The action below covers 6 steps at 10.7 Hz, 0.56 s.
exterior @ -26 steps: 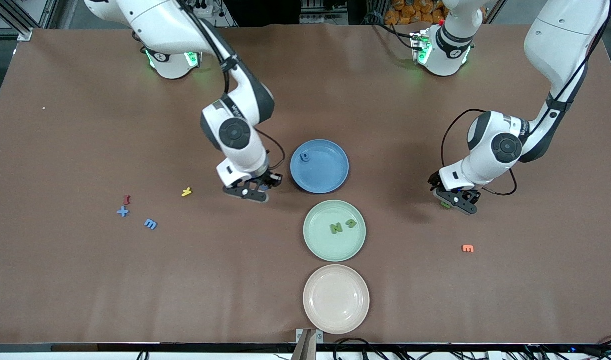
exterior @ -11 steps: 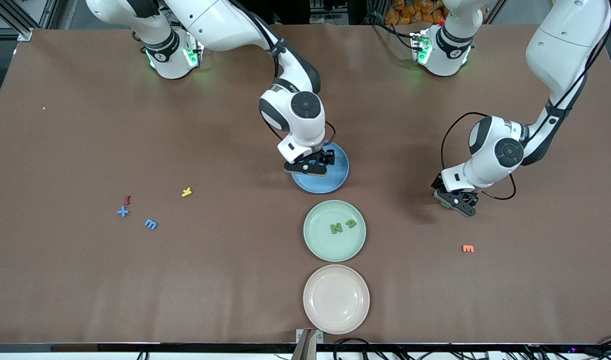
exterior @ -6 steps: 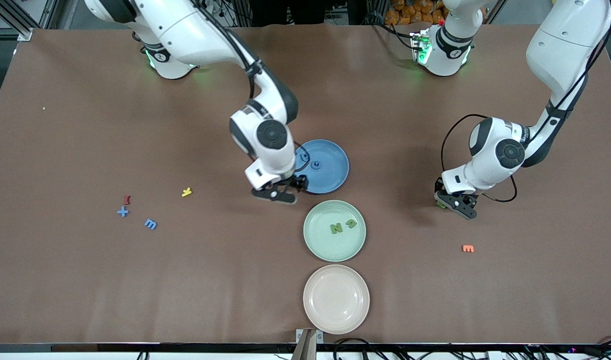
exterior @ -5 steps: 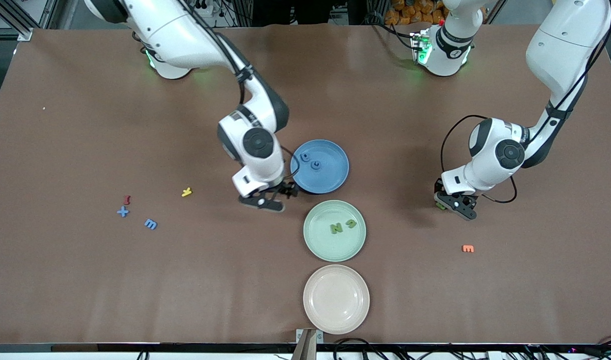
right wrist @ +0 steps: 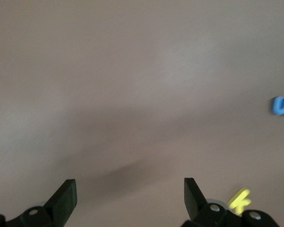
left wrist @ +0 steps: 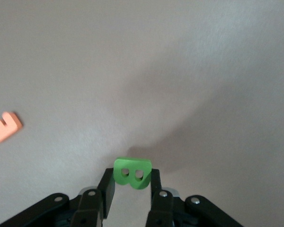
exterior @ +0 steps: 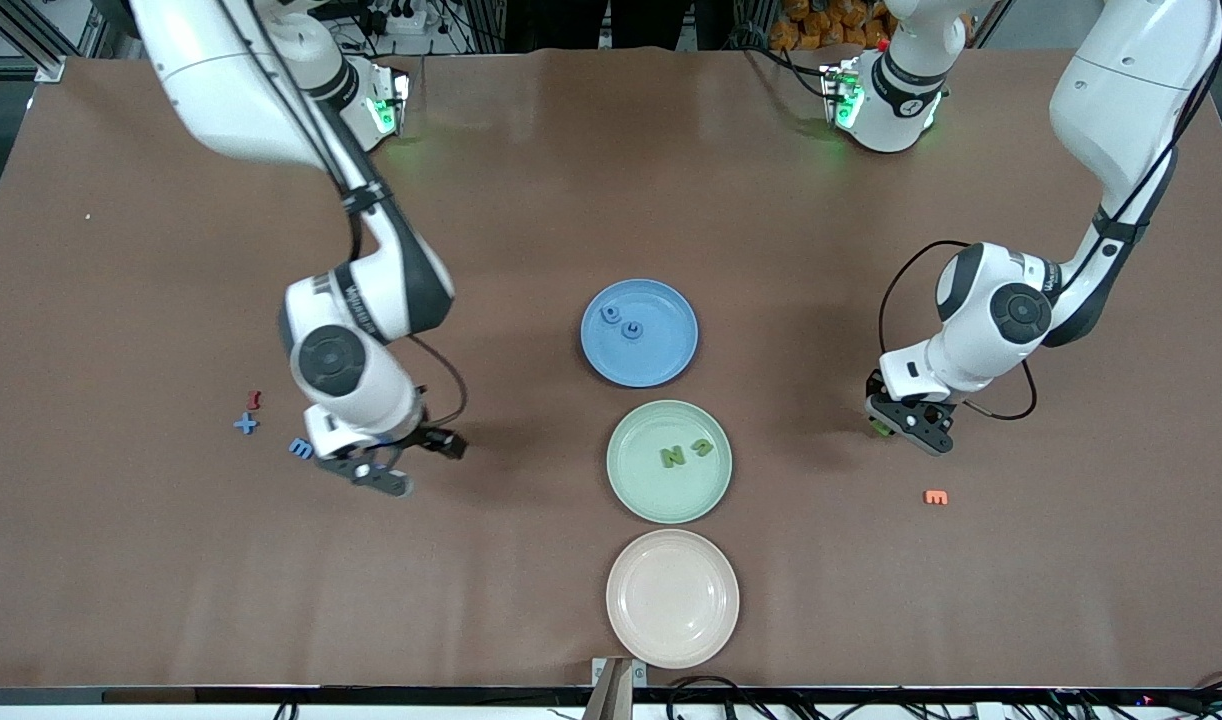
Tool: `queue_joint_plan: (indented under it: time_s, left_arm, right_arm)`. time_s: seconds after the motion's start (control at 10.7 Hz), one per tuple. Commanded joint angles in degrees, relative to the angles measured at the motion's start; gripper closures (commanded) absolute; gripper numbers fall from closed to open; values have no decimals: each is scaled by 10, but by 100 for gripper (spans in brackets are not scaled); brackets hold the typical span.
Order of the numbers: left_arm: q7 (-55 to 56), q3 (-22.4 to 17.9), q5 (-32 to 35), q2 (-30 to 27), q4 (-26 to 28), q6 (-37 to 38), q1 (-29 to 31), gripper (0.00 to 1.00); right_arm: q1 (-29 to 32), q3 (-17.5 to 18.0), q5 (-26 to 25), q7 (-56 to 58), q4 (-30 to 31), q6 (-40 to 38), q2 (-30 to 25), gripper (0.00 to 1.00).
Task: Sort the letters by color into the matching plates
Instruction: 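Place the green B on the green plate while the right grasps blue E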
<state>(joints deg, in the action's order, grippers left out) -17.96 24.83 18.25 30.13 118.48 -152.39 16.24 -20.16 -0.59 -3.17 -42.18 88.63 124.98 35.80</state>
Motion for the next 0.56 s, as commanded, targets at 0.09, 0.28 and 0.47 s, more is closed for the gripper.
queue_joint_plan:
  time_s: [0.09, 0.28, 0.47]
  left_arm:
    - [73, 0, -36, 26, -113, 74, -80, 100]
    - [154, -1, -42, 57, -178, 112, -139, 100]
    - [200, -4, -43, 84, -236, 150, -170, 100]
  right_arm:
    - [93, 3, -1, 20, 7, -3, -5, 0]
    - [136, 5, 4, 22, 11, -1, -5, 0]
    - [157, 4, 32, 20, 20, -2, -10, 0]
